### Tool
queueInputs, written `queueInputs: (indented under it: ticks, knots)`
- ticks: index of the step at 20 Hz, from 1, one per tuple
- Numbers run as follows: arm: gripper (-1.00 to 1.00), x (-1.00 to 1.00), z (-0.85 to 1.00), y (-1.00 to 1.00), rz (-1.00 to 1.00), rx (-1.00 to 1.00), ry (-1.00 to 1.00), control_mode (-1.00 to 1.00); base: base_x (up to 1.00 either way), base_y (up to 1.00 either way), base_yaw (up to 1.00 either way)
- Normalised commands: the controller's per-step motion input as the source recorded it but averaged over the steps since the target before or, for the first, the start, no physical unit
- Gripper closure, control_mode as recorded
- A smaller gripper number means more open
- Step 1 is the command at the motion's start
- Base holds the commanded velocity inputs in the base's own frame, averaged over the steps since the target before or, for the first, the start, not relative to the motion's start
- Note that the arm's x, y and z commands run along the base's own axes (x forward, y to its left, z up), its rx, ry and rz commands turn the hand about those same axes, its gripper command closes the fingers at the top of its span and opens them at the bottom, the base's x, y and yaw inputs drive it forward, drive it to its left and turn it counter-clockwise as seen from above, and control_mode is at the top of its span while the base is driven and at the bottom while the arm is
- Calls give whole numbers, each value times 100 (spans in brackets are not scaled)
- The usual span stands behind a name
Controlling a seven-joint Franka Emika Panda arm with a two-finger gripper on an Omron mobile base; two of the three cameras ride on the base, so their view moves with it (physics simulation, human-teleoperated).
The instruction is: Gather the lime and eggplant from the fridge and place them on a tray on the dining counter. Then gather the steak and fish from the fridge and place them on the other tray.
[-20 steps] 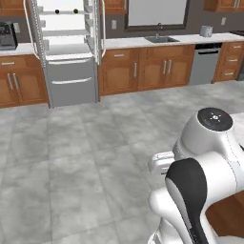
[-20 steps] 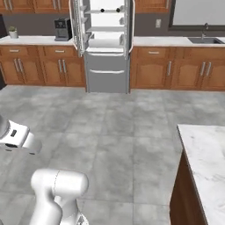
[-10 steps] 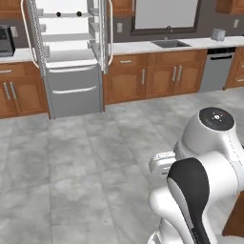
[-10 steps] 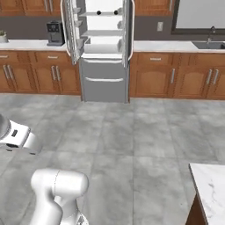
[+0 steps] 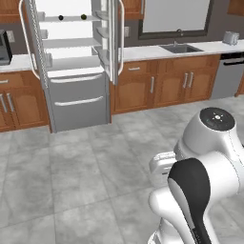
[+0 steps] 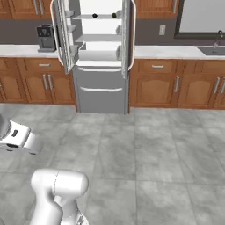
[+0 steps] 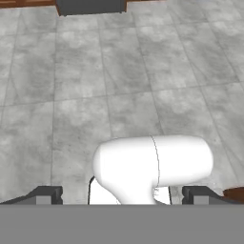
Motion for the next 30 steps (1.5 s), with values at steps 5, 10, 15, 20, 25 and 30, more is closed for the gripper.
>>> queueInputs:
  ticks: [5, 10, 15, 20, 25, 30]
  knots:
    - [-100, 0, 0, 0, 0, 0, 0, 100, 100, 40, -1]
    - [-100, 0, 0, 0, 0, 0, 0, 100, 100, 25, 0]
    - [-100, 0, 0, 0, 0, 0, 0, 100, 33, 7, 0]
    - [-100, 0, 0, 0, 0, 0, 0, 100, 82, 29, 0]
    - [-100, 0, 0, 0, 0, 0, 0, 100, 100, 37, 0]
    - [-100, 0, 0, 0, 0, 0, 0, 100, 99, 50, 0]
